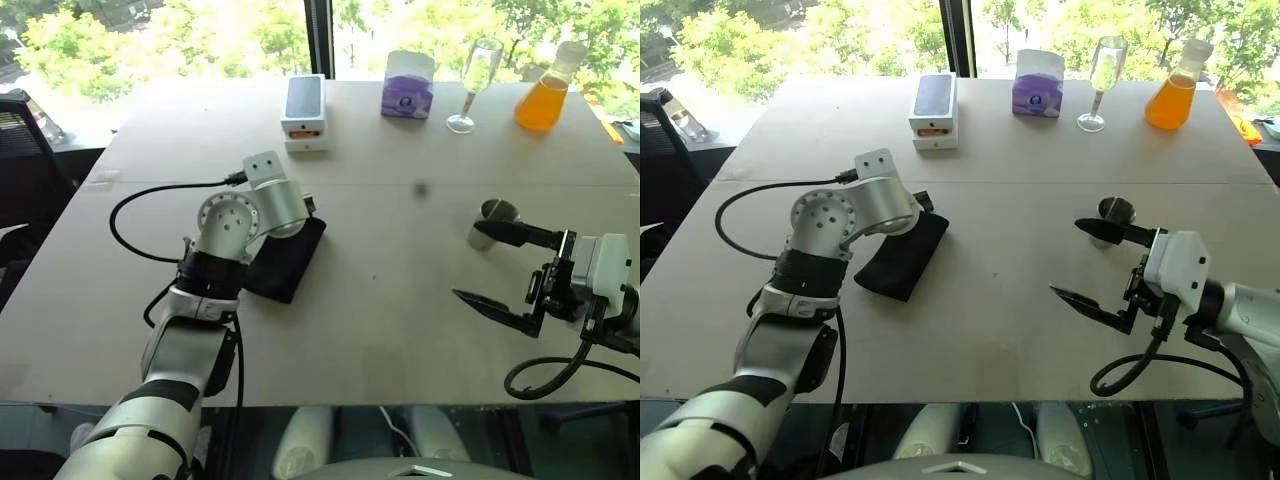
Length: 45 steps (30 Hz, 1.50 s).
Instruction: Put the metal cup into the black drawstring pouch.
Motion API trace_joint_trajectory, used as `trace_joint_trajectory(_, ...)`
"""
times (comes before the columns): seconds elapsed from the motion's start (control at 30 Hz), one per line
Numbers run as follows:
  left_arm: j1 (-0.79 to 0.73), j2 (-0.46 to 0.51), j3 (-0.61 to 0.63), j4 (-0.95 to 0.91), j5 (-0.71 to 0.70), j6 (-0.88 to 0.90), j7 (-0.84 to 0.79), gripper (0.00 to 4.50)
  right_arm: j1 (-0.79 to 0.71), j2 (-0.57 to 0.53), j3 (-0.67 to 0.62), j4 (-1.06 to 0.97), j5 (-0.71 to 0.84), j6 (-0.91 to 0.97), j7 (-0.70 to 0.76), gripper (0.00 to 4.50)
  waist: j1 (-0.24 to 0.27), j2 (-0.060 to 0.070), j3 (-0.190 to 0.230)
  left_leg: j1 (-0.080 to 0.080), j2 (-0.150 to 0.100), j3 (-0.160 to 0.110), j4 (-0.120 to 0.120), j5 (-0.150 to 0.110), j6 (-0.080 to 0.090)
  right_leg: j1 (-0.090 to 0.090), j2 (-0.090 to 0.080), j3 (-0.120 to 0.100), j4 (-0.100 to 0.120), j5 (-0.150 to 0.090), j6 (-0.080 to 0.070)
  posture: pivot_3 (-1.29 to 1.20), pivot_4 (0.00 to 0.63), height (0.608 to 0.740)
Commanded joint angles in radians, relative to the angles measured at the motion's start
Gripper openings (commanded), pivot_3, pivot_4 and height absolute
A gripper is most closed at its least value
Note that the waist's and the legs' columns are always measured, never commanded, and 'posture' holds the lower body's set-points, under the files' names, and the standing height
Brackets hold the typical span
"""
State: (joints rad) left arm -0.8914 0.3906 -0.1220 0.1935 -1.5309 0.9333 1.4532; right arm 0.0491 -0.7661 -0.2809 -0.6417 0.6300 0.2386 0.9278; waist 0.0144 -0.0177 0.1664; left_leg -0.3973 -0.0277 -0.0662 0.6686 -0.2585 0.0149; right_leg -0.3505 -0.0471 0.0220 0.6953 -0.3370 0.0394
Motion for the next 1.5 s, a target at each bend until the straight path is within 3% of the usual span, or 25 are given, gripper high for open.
trace_joint_trajectory(0.03, -0.033, -0.024, 0.054, 0.016, 0.091, 0.029, -0.046, 4.50, -0.027, -0.015, -0.014, -0.048, 0.027, 0.026, -0.030, 4.46, 0.000, 0.000, 0.000, 0.000, 0.000, 0.000, 0.000, 0.000, 0.000, 0.000, 0.000, 0.000, 0.000, 0.000, 0.000, 0.00, 0.150, 0.740)
trace_joint_trajectory(0.43, -0.024, -0.215, 0.258, 0.030, 0.192, 0.097, 0.002, 4.50, -0.081, -0.025, 0.002, -0.064, 0.028, 0.086, -0.064, 4.46, 0.000, -0.001, 0.001, -0.002, -0.001, 0.000, 0.000, 0.000, 0.000, -0.001, -0.001, 0.000, 0.000, 0.000, 0.000, 0.00, 0.150, 0.740)
trace_joint_trajectory(0.7, -0.050, -0.287, 0.323, -0.074, 0.177, 0.205, 0.098, 4.50, -0.067, -0.018, 0.002, -0.056, 0.011, 0.071, -0.050, 4.46, 0.001, -0.003, 0.002, -0.003, -0.001, 0.000, 0.000, 0.000, 0.000, -0.002, -0.001, 0.000, 0.000, 0.000, 0.000, 0.00, 0.150, 0.740)
trace_joint_trajectory(0.97, -0.061, -0.367, 0.419, -0.053, 0.133, 0.217, 0.161, 4.50, -0.040, -0.013, -0.002, -0.043, -0.003, 0.042, -0.028, 4.46, 0.001, -0.003, 0.002, -0.003, -0.001, 0.000, 0.000, 0.000, 0.000, -0.002, -0.001, 0.000, 0.000, 0.000, 0.001, 0.00, 0.150, 0.740)
trace_joint_trajectory(1.37, -0.030, -0.439, 0.503, -0.020, 0.288, 0.244, 0.161, 4.50, 0.024, -0.015, -0.033, -0.054, -0.005, 0.018, -0.018, 4.46, 0.003, -0.005, 0.003, -0.003, -0.001, 0.000, 0.000, 0.000, 0.000, -0.002, -0.001, 0.000, 0.000, 0.000, 0.001, 0.00, 0.150, 0.740)
trace_joint_trajectory(1.5, -0.044, -0.448, 0.537, -0.042, 0.354, 0.294, 0.161, 3.22, 0.038, -0.015, -0.039, -0.050, -0.007, 0.007, -0.014, 4.50, 0.001, -0.005, 0.003, -0.002, -0.001, 0.000, 0.000, 0.000, 0.000, -0.002, -0.001, 0.000, 0.000, 0.000, 0.001, 0.00, 0.150, 0.740)
